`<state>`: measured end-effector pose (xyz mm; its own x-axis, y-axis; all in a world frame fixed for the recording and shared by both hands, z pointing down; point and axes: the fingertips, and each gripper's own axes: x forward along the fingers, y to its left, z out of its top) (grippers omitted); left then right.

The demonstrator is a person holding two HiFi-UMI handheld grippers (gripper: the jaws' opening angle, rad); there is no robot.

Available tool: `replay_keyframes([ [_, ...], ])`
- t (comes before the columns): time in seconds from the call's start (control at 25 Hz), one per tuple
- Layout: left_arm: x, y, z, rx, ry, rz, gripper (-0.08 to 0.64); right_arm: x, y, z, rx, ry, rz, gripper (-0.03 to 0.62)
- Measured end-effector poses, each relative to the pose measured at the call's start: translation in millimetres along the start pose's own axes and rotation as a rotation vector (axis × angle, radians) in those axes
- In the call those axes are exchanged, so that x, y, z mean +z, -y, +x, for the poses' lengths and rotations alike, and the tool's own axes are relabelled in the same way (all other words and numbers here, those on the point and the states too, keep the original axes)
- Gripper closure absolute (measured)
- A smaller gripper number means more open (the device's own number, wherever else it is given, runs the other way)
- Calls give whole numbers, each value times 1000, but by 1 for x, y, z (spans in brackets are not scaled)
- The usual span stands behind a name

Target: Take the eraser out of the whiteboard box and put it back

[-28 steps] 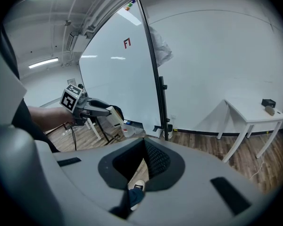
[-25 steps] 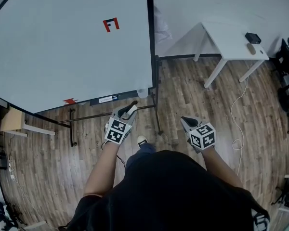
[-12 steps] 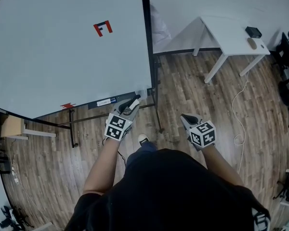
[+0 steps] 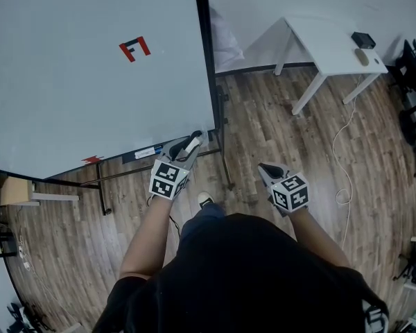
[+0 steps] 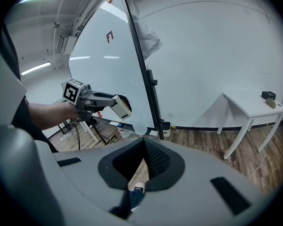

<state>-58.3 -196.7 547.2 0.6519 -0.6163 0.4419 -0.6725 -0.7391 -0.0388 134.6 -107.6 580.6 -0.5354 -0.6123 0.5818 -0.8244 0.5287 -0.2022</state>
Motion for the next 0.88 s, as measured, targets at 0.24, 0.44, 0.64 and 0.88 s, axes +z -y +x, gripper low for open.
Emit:
replay_keyframes([
  [0.24, 5, -8, 19, -20, 5, 2, 416, 3, 10, 9, -12, -7, 16, 598],
  [0.44, 3, -14, 32, -33, -4, 2, 416, 5, 14, 16, -17, -10, 22, 597],
  [0.64, -2, -19, 43, -45, -15, 5, 416, 5, 20, 22, -28, -20, 33, 598],
  [0.88, -12, -28, 55, -62, -33, -3, 416, 6, 26, 30, -42, -34, 44, 597],
])
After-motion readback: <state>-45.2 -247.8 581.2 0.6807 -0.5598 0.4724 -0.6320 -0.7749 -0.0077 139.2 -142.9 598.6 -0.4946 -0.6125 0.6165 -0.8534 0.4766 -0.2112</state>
